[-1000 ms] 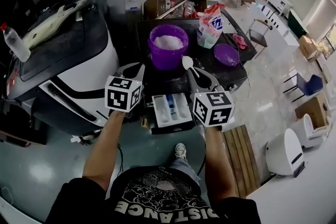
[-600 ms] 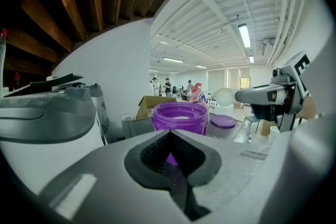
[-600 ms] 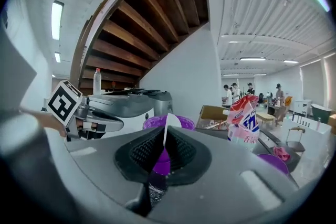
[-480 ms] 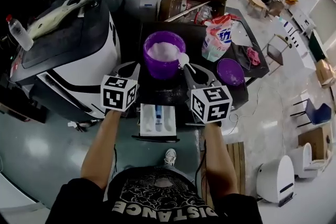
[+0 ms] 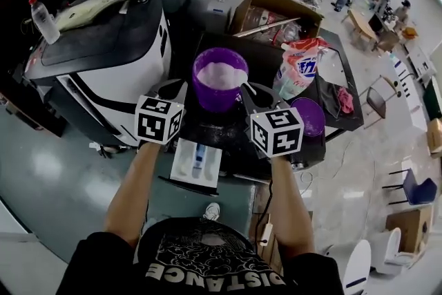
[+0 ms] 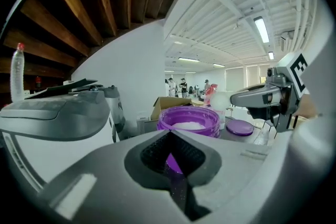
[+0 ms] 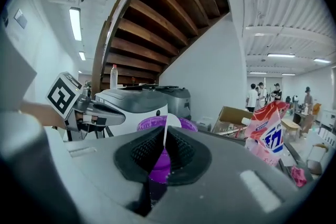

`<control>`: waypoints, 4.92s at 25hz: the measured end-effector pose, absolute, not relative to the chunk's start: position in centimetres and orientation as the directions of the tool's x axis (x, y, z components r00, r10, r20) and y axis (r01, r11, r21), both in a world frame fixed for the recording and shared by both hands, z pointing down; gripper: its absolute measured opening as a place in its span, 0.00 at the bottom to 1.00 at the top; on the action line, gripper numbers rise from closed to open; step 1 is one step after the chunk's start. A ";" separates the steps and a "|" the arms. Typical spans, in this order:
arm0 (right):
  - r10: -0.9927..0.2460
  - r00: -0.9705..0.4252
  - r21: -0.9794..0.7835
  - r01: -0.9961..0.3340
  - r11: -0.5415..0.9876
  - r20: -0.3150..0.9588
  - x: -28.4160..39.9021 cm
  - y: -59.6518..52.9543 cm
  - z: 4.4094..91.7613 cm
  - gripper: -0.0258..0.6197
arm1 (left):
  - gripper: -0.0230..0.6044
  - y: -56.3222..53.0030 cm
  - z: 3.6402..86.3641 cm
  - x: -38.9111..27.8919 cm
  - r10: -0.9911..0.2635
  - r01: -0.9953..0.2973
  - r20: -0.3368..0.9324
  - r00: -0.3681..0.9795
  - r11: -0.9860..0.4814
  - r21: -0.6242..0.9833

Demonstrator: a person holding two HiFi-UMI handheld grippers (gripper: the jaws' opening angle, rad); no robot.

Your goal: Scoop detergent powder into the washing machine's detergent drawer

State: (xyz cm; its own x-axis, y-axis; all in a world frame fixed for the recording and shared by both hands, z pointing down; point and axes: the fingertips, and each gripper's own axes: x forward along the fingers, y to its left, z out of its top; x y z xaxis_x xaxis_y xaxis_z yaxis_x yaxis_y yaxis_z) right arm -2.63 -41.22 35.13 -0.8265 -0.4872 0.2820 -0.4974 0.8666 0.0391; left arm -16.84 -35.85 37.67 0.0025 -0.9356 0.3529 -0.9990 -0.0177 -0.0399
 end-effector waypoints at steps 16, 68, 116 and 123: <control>-0.276 -0.851 0.157 -0.230 0.961 0.446 -7.2 -43.9 35.1 0.09 | 0.04 -35.8 37.0 -18.4 -0.937 -0.995 0.336 -0.096 0.079 -0.066; -0.074 -0.417 0.053 -0.062 0.997 0.906 -16.1 -44.8 44.8 0.09 | 0.04 -37.5 39.0 -21.2 -0.929 -0.994 0.358 0.092 -0.106 -0.019; 0.051 -0.767 -0.564 -0.423 0.709 0.640 -13.1 -45.0 38.5 0.09 | 0.04 -36.5 37.4 -19.3 -0.938 -0.988 0.320 0.135 -0.150 -0.022; 0.020 -0.861 -0.701 -0.401 0.590 0.509 -12.2 -44.9 37.7 0.09 | 0.04 -36.7 37.1 -18.0 -0.938 -0.985 0.310 0.157 -0.172 -0.021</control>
State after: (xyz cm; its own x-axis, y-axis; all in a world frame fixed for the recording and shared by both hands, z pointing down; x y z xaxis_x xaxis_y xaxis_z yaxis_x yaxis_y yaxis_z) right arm -12.23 -44.93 37.68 -0.8606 0.0204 0.5089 -0.4006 0.5898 -0.7011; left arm -18.02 -36.69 37.06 0.1568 -0.9377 0.3099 -0.9849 -0.1717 -0.0212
